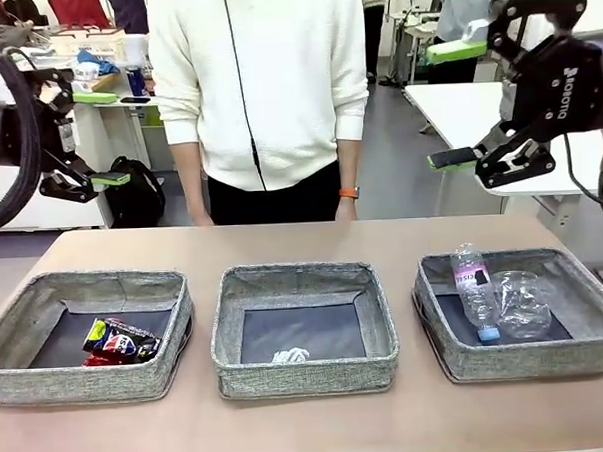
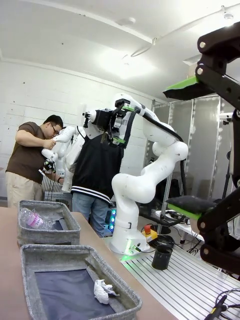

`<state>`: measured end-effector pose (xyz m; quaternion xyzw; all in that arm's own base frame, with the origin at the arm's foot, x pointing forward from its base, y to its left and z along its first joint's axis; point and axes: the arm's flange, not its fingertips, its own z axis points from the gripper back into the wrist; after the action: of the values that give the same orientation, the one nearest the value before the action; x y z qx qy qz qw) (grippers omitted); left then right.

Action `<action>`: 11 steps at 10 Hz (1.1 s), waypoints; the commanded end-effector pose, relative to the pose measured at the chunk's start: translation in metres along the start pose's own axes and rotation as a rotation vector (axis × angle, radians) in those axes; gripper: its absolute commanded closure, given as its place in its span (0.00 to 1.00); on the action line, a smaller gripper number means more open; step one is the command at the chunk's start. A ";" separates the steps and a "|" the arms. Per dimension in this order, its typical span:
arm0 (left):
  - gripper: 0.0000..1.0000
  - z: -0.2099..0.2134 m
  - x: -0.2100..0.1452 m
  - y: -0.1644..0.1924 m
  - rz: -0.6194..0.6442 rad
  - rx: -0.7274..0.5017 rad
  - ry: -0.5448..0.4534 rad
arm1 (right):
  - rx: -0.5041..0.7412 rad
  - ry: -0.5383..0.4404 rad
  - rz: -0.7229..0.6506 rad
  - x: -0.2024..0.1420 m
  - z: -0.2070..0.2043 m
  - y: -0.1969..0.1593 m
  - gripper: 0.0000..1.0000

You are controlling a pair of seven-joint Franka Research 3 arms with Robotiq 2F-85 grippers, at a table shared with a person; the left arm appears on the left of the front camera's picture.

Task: Sort the waste into the appropriate baskets.
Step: Place the picked waste into the Fabric basket indicated by the person.

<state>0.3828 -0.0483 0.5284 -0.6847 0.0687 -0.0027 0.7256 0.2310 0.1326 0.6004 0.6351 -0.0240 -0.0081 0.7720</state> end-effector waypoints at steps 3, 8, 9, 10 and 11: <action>0.00 0.001 0.000 -0.002 -0.006 -0.011 -0.004 | -0.043 0.009 0.041 -0.003 -0.009 0.004 0.00; 0.00 0.001 0.000 -0.002 -0.006 -0.011 -0.004 | -0.043 0.009 0.041 -0.003 -0.009 0.004 0.00; 0.00 0.001 0.000 -0.002 -0.006 -0.011 -0.004 | -0.043 0.009 0.041 -0.003 -0.009 0.004 0.00; 0.00 0.001 0.000 -0.002 -0.006 -0.011 -0.004 | -0.043 0.009 0.041 -0.003 -0.009 0.004 0.00; 0.00 0.001 0.000 -0.002 -0.006 -0.011 -0.004 | -0.043 0.009 0.041 -0.003 -0.009 0.004 0.00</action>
<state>0.3828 -0.0483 0.5283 -0.6847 0.0688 -0.0026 0.7256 0.2271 0.1392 0.5998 0.6092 -0.0241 -0.0026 0.7926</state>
